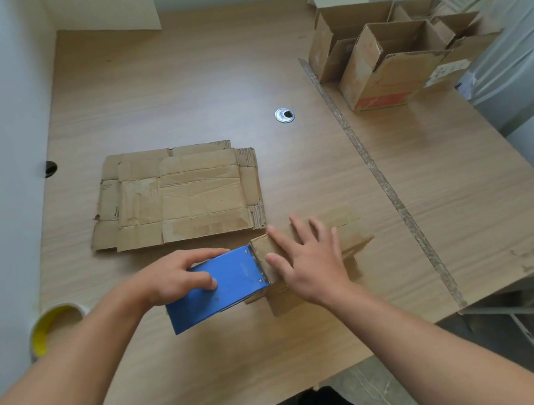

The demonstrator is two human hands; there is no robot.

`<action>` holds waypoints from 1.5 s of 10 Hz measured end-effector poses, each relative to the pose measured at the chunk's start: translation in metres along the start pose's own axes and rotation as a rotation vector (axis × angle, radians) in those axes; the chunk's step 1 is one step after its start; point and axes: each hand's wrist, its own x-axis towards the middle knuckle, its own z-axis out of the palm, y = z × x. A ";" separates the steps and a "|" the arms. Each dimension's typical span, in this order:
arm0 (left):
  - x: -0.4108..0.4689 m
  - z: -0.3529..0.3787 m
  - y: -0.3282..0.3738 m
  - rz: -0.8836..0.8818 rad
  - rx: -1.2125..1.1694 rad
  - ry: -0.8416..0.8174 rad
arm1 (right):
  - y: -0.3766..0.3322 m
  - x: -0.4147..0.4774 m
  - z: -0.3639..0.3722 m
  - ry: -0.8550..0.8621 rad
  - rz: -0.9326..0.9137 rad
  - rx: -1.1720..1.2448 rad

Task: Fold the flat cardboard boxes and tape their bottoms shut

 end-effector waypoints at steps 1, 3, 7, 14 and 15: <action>-0.005 0.004 -0.010 -0.005 -0.058 0.018 | 0.007 0.002 0.010 -0.029 -0.021 -0.033; -0.022 -0.004 -0.026 -0.008 -0.096 0.002 | 0.012 0.004 0.012 -0.021 -0.034 -0.029; 0.002 0.005 0.003 -0.062 0.045 0.014 | 0.009 0.004 0.011 -0.030 -0.034 -0.033; -0.001 0.022 0.051 -0.203 0.304 0.205 | 0.005 0.004 0.010 -0.025 -0.033 -0.088; -0.001 0.024 0.061 -0.222 0.352 0.213 | 0.004 0.003 0.010 -0.021 -0.034 -0.084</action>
